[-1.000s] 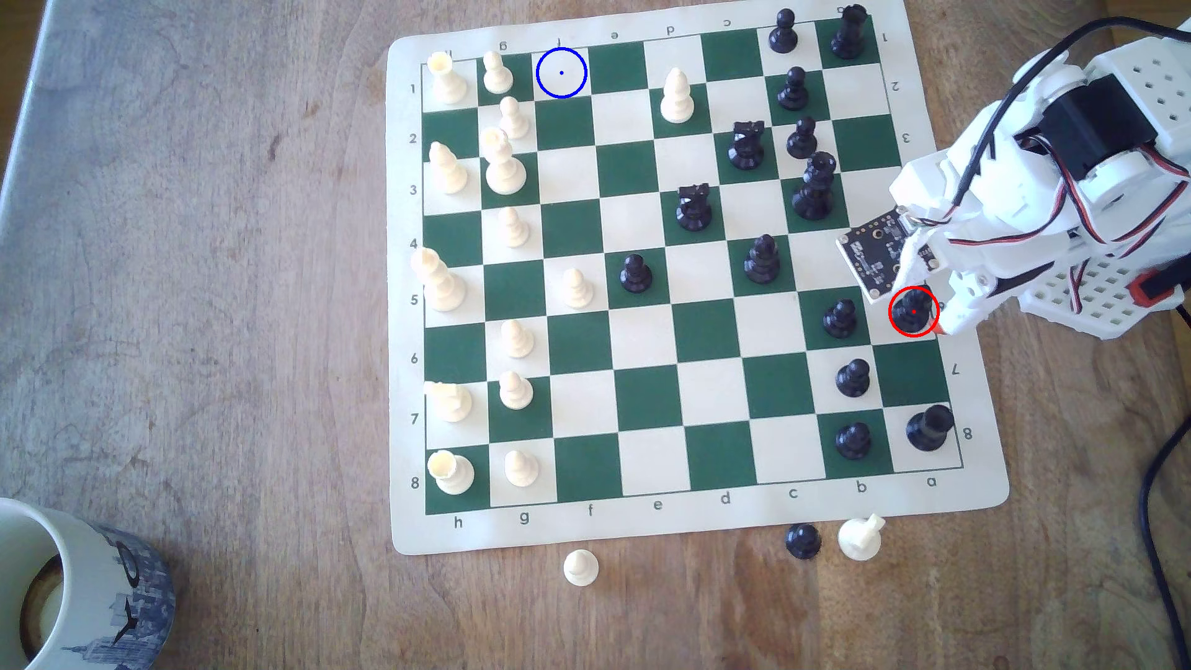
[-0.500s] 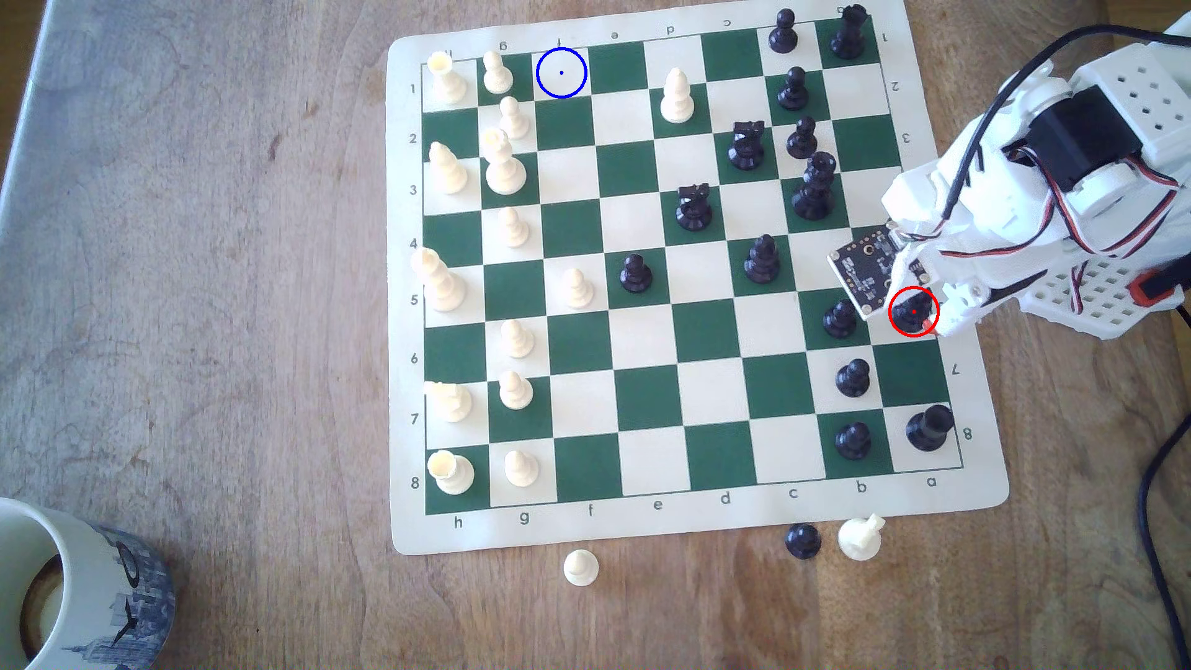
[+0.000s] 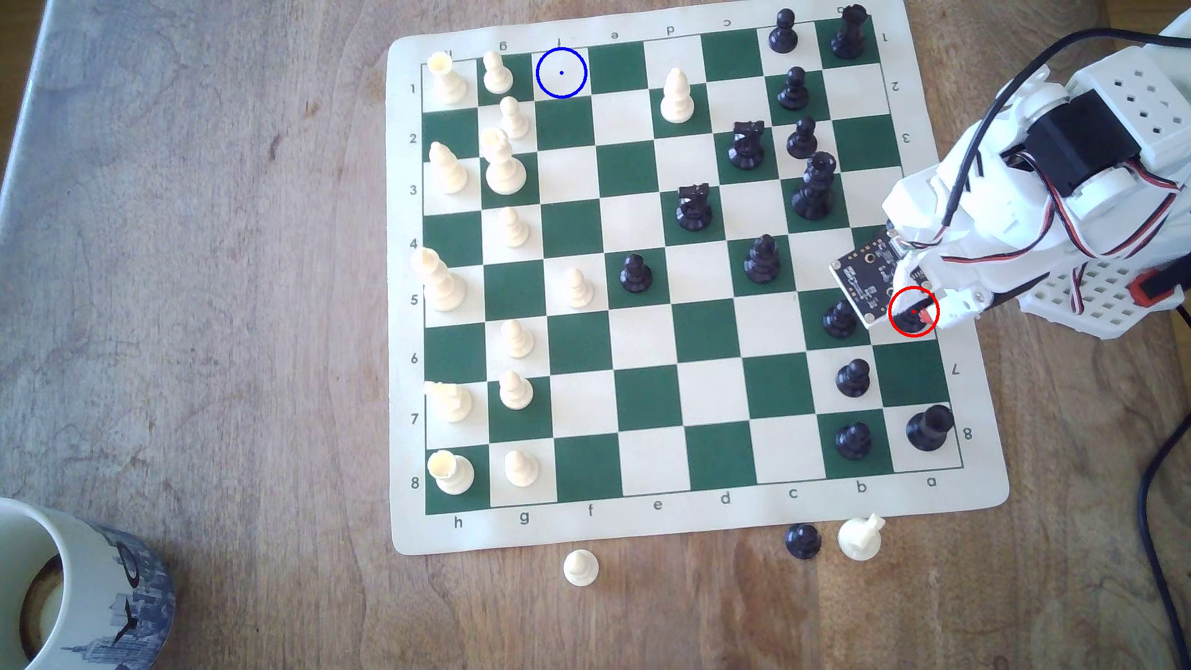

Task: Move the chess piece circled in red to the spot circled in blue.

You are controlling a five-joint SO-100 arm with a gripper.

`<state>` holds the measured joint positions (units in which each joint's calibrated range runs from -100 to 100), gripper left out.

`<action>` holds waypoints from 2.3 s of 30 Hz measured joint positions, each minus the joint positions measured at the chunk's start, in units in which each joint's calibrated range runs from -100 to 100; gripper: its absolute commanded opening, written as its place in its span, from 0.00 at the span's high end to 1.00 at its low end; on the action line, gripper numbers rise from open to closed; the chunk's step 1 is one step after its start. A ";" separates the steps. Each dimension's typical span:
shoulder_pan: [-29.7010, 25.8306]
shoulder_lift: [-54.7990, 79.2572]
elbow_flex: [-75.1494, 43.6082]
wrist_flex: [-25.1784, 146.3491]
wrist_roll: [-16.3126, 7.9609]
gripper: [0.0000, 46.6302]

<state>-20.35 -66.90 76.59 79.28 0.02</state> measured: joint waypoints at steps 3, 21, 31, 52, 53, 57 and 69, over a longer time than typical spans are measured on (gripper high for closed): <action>0.00 0.50 0.00 0.00 0.00 0.97; 5.90 15.50 -25.12 4.06 -3.08 0.99; 15.34 25.81 -45.55 7.65 -4.64 0.99; 34.44 81.27 -112.34 14.02 -6.74 0.99; 35.03 82.95 -113.78 13.55 -6.64 0.99; 37.83 88.73 -116.95 8.69 -6.20 0.99; 40.34 96.36 -116.95 -3.19 -5.23 0.99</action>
<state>19.99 29.45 -40.35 76.10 -5.20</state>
